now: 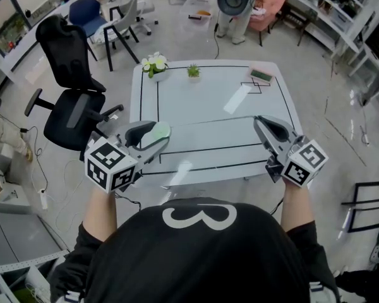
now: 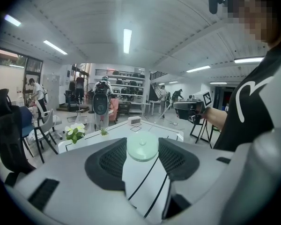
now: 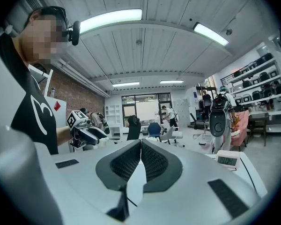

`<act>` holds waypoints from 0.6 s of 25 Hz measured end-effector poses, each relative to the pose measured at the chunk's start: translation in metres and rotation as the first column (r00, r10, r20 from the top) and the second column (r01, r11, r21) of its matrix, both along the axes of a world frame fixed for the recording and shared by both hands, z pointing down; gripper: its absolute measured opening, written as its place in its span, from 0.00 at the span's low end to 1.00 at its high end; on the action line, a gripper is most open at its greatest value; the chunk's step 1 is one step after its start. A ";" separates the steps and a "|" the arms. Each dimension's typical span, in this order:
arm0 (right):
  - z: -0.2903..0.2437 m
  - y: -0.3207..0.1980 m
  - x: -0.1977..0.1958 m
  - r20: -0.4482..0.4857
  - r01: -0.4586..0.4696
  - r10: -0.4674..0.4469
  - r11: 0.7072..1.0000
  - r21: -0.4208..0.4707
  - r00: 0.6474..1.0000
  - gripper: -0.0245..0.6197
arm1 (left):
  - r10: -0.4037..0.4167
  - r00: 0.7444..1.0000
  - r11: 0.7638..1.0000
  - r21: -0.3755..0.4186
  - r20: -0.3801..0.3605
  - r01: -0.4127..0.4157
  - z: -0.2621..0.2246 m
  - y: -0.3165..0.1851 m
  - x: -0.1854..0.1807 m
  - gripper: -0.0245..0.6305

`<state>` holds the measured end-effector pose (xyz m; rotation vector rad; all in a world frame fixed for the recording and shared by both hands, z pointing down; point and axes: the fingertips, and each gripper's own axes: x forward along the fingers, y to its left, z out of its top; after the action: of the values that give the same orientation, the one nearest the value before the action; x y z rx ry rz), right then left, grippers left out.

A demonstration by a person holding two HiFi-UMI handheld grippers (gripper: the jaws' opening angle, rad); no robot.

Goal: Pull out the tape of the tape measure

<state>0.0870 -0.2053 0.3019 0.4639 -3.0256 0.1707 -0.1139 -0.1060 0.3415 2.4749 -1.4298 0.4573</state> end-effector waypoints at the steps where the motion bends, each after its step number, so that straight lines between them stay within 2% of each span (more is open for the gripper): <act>1: 0.001 0.000 -0.002 -0.002 0.006 -0.006 1.000 -0.001 1.000 0.06 | 0.008 1.000 1.000 -0.001 -0.001 -0.008 0.000 -0.001 0.002 0.36; 8: 0.010 -0.002 -0.009 -0.015 0.034 -0.034 0.999 -0.018 0.999 0.06 | 0.050 0.999 0.999 -0.014 0.009 -0.050 0.006 -0.012 0.019 0.36; 15: 0.021 -0.021 -0.007 -0.015 0.034 -0.035 0.999 -0.042 0.999 0.06 | 0.044 0.999 0.998 -0.046 0.025 -0.043 0.018 -0.032 0.023 0.36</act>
<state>0.0799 -0.2265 0.3227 0.4069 -3.0056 0.2266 -0.0905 -0.1378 0.3595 2.4767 -1.3623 0.5270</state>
